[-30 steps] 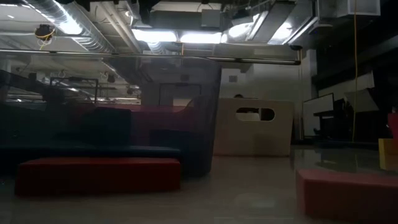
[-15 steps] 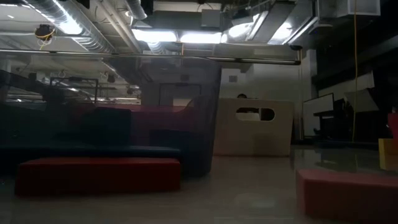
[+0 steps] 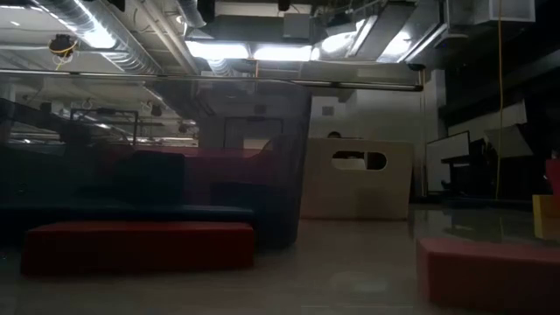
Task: Sort blocks
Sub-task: Put the blue block into the black bin
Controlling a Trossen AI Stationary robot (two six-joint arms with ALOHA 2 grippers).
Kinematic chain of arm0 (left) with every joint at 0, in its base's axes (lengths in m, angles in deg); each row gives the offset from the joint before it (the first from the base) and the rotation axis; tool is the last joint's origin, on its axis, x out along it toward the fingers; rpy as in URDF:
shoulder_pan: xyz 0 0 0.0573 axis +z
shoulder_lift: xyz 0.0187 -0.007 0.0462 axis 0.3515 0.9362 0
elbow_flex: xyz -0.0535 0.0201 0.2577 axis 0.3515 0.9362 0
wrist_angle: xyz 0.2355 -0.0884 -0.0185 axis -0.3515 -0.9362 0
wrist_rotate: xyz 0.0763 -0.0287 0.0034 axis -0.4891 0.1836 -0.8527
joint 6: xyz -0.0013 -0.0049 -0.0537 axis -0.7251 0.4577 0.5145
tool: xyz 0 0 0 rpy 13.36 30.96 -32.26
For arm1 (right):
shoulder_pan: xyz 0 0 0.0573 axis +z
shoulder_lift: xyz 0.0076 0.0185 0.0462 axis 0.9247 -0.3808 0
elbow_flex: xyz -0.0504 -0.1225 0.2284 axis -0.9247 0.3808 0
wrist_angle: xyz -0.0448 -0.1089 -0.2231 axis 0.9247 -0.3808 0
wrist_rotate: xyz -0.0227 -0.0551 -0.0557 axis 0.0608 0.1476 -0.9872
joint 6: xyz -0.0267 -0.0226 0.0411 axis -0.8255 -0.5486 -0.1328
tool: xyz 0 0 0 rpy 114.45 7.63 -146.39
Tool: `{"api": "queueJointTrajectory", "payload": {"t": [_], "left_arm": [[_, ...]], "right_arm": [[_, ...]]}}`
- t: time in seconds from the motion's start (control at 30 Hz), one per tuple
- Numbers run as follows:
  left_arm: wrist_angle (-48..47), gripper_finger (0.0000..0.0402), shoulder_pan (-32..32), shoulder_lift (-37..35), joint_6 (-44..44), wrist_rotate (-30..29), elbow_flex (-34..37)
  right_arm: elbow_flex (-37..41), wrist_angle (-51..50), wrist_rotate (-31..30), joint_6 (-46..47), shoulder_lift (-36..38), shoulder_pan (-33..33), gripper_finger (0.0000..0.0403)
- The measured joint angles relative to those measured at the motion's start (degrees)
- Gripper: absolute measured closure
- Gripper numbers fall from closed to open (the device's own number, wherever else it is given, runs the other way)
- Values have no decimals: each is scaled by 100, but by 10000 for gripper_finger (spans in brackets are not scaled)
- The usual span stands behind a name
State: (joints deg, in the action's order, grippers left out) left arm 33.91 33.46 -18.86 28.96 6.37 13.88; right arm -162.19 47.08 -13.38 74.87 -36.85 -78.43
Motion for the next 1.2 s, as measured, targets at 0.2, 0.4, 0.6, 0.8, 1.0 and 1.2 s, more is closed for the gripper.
{"api": "queueJointTrajectory", "payload": {"t": [0.2, 0.4, 0.6, 0.8, 1.0, 1.2], "left_arm": [[3, 329, -7, 0, 107, -304, 2], [-101, 363, -2, -1, 323, -382, 1], [-239, 363, -4, -29, 165, -299, 0], [-1140, 363, 31, -432, 82, -279, 1], [-2777, 363, -161, -739, 193, 102, 2], [-4083, 363, -901, -622, 665, 439, 2]], "right_arm": [[0, -4, -80, -15, 0, -4, 331], [0, -55, -176, 120, 2, -8, 331], [0, -52, -121, 192, 2, -4, 294], [-16, -527, -170, 173, 266, -95, 225], [-502, -2926, -187, -143, 836, -454, 194], [-946, -5818, -553, -532, 1109, -933, 192]]}}
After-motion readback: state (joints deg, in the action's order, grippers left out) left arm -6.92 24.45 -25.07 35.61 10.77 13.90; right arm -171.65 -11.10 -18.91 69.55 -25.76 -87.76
